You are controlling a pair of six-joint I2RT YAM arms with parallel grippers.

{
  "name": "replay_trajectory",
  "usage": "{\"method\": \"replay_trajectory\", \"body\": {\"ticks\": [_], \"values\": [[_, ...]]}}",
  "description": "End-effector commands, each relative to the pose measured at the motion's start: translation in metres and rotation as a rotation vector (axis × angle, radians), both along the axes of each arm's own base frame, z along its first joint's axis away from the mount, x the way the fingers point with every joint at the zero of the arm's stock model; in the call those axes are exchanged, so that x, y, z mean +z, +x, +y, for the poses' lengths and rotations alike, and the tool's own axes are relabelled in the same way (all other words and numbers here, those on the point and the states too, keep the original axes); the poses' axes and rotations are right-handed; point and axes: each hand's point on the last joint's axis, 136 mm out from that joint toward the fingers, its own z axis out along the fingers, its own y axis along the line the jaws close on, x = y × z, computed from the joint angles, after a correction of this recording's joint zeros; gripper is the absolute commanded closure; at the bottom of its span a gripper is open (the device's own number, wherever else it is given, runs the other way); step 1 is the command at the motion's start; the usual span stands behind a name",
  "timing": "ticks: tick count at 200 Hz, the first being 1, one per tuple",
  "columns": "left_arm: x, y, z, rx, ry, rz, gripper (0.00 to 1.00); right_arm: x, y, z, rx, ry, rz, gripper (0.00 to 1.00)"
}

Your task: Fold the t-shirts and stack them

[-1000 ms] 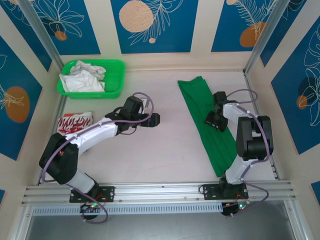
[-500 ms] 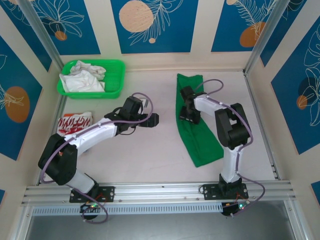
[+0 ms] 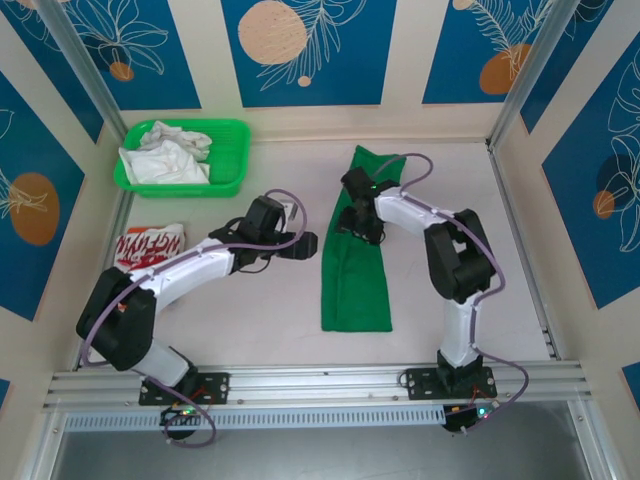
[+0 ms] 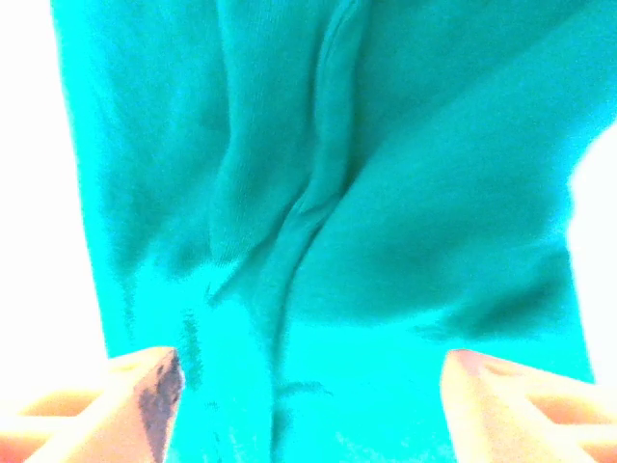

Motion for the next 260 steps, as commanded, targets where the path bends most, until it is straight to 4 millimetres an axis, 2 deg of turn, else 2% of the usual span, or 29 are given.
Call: {"method": "replay_trajectory", "body": {"ticks": [1,26,46,72,94,110,148,189,214,260], "values": [[-0.001,-0.005,-0.025,-0.101,-0.021,-0.002,0.08,0.038,0.016,-0.023,-0.048,0.026,-0.118,0.24],[-0.006,-0.018,-0.054,-0.206,0.001,0.004,0.11,0.049,0.040,-0.043,-0.072,0.054,-0.177,0.25],[-0.008,-0.034,-0.084,-0.313,0.040,0.006,0.19,0.049,0.063,-0.062,-0.109,0.072,-0.186,0.29],[-0.019,-0.060,-0.125,-0.453,0.071,0.028,0.39,0.047,0.093,-0.083,-0.149,0.122,-0.207,0.35],[-0.048,-0.073,-0.143,-0.525,0.065,0.087,0.58,0.037,0.117,-0.097,-0.170,0.156,-0.213,0.48],[-0.069,-0.081,-0.143,-0.563,0.091,0.157,0.63,0.024,0.133,-0.106,-0.185,0.166,-0.185,0.58],[-0.100,-0.105,-0.127,-0.628,0.162,0.264,0.64,0.001,0.157,-0.108,-0.158,0.167,-0.137,0.64],[-0.108,-0.133,-0.112,-0.679,0.142,0.346,0.63,-0.028,0.169,-0.100,-0.123,0.181,-0.089,0.70],[-0.114,-0.142,-0.100,-0.687,0.157,0.370,0.62,-0.038,0.176,-0.085,-0.082,0.217,-0.076,0.73],[-0.118,-0.136,-0.087,-0.653,0.196,0.349,0.61,-0.046,0.192,-0.056,-0.008,0.225,-0.073,0.73]]}}
